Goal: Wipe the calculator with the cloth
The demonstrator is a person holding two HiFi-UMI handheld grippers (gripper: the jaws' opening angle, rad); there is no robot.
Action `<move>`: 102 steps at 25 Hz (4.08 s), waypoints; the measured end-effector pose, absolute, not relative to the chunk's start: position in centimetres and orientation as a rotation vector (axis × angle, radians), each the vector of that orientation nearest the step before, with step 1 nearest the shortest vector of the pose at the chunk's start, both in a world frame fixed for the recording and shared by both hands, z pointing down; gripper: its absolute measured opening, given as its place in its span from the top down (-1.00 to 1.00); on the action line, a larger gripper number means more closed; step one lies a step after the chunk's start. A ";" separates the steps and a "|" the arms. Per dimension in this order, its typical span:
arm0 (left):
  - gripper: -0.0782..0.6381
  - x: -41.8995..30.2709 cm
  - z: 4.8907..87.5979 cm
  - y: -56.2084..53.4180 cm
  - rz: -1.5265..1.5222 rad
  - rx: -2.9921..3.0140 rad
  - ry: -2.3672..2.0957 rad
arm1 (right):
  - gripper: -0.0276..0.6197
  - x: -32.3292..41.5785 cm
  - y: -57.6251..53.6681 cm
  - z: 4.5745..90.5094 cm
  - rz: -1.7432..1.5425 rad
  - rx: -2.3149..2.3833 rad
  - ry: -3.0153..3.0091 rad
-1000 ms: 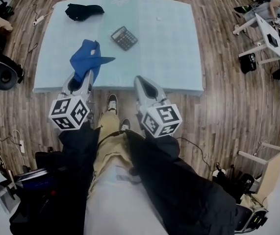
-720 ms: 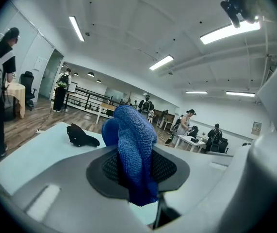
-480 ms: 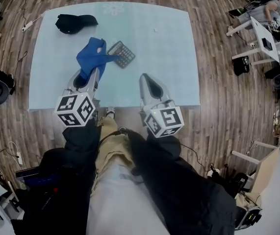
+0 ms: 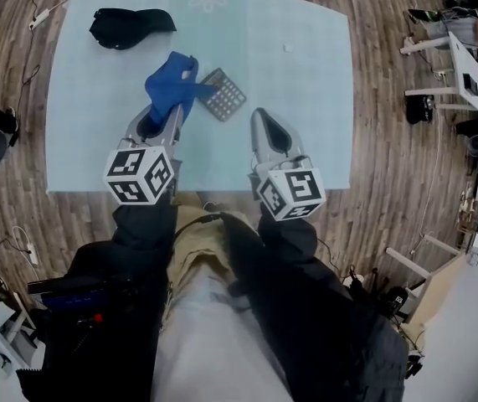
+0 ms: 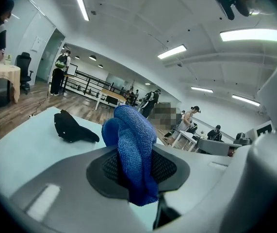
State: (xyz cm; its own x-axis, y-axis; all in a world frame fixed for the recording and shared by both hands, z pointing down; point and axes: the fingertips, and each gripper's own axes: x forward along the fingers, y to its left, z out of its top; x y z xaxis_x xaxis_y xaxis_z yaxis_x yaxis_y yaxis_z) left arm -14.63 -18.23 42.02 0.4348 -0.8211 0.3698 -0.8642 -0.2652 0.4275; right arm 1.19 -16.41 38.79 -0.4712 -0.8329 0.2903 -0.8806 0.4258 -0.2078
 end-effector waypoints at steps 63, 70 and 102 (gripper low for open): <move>0.52 1.9 67.2 -15.6 0.871 2.118 -0.918 | 0.92 8.3 -20.8 53.8 0.954 1.344 -2.338; 0.52 1.5 61.6 -16.4 0.708 2.147 -0.943 | 0.92 10.7 -20.1 53.3 0.962 1.409 -2.329; 0.52 -2.8 67.5 -21.1 1.192 2.176 -1.239 | 0.92 13.2 -19.5 53.8 1.018 1.426 -2.335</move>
State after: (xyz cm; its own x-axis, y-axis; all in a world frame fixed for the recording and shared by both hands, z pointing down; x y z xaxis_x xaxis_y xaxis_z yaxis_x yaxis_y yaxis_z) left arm -2.81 -21.06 67.48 0.2572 -0.5224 0.8130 -0.8323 -0.5472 -0.0883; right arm 13.21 -19.54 53.82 -0.5040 -0.6948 0.5131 -0.8488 0.2887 -0.4429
